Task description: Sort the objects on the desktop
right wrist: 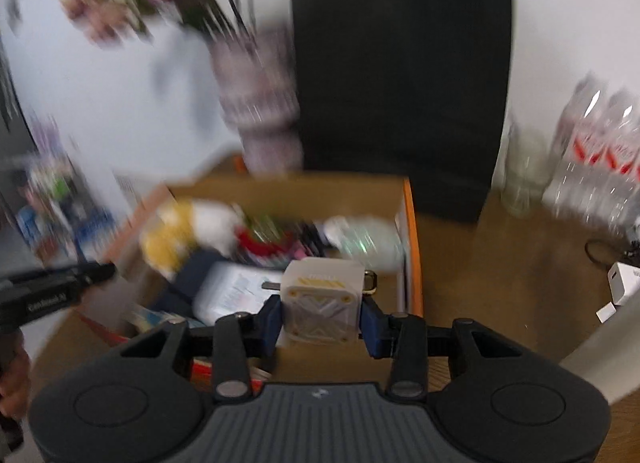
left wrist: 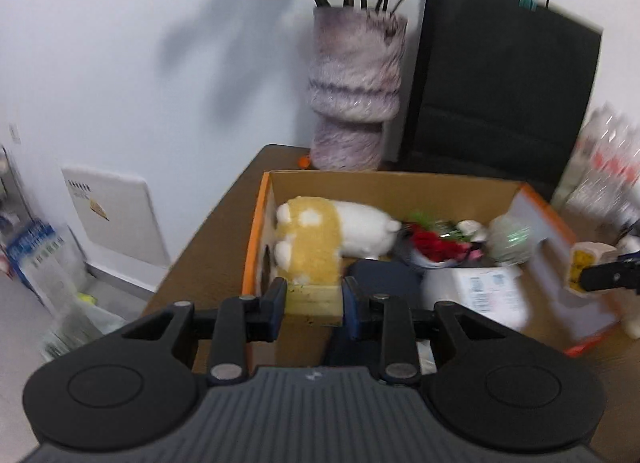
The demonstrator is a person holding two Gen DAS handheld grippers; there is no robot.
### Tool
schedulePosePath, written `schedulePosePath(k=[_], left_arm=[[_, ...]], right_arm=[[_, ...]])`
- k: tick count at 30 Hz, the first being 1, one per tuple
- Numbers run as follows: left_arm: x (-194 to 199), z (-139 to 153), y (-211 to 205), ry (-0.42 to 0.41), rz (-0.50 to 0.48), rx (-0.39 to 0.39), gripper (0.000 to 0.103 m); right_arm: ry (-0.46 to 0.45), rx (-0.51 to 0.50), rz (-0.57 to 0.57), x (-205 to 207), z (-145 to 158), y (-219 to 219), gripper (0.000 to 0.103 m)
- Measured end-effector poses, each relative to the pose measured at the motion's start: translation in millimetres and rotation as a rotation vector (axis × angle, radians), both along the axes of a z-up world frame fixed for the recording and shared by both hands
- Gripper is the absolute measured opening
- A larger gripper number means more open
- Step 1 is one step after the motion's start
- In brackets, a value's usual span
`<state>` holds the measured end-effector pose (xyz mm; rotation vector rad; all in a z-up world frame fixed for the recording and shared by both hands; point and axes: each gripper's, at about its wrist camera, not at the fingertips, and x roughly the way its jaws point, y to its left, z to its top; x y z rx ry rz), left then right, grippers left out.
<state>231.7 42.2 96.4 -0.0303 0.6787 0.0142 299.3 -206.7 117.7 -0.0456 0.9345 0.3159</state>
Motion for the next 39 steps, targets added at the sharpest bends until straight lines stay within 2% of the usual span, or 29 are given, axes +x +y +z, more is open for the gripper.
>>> schedulePosePath(k=[4,6,7,9,11,12,13,14,15,17,18,21,22,25,30,34,36,38,39], left_arm=[[20.1,-25.8,-1.7,0.104,-0.031,0.023,0.031],[17.9,-33.2,-7.3,0.075,-0.058,0.109,0.031],[18.5,-35.5,-8.1,0.063,-0.072,0.128,0.031],[20.7,-39.2,-6.1,0.057,-0.119,0.144,0.032],[27.0,-37.5,-3.3,0.063,-0.137,0.141,0.032],[28.0,-35.4,-0.8,0.08,-0.144,0.118,0.037],[30.4,-31.8,1.2,0.103,-0.153,0.091,0.048],[33.6,-26.9,4.1,0.119,-0.153,0.056,0.053],[35.2,-20.7,8.4,0.131,-0.14,0.014,0.063],[37.7,-8.3,15.5,0.148,-0.13,-0.051,0.069],[37.5,-2.4,18.6,0.152,-0.121,-0.069,0.073],[33.0,14.7,23.5,0.163,-0.096,-0.082,0.084],[30.2,19.2,23.8,0.173,-0.093,-0.08,0.09],[22.9,26.4,19.1,0.218,-0.089,-0.053,0.1],[6.9,33.2,9.2,0.259,-0.088,-0.008,0.103],[-9.2,39.9,8.7,0.256,-0.05,-0.022,0.103],[-20.4,44.9,8.7,0.213,-0.006,-0.021,0.103],[-37.2,49.6,9.9,0.124,0.037,-0.022,0.103],[-46.6,51.3,9.4,0.071,0.037,-0.02,0.103]], right_arm=[[0.149,-0.096,0.0,32.1,-21.0,11.6,0.04],[0.202,-0.124,0.004,37.3,-32.2,17.6,0.04],[0.224,-0.133,0.002,39.2,-38.0,20.6,0.04],[0.245,-0.159,-0.011,42.6,-46.3,26.0,0.04],[0.228,-0.183,-0.031,40.7,-48.1,30.2,0.043],[0.228,-0.19,-0.037,39.9,-47.2,32.0,0.045],[0.229,-0.188,-0.038,39.2,-45.1,32.7,0.05],[0.225,-0.179,-0.039,39.2,-41.7,32.3,0.057],[0.214,-0.165,-0.043,38.3,-35.2,30.9,0.06],[0.187,-0.146,-0.057,33.4,-20.2,28.2,0.071],[0.167,-0.135,-0.06,32.1,-10.0,27.3,0.072],[0.133,-0.097,-0.058,23.1,12.8,23.8,0.079],[0.126,-0.089,-0.055,21.0,18.6,22.2,0.081],[0.117,-0.075,-0.067,14.4,32.0,18.3,0.088],[0.127,-0.051,-0.082,1.0,36.4,13.0,0.089],[0.021,-0.088,-0.065,-25.3,41.1,22.5,0.093],[-0.045,-0.071,-0.059,-40.4,42.8,25.6,0.094],[-0.107,-0.039,-0.063,-54.2,43.8,27.2,0.094],[-0.166,-0.013,-0.063,-65.2,44.5,27.4,0.094]])
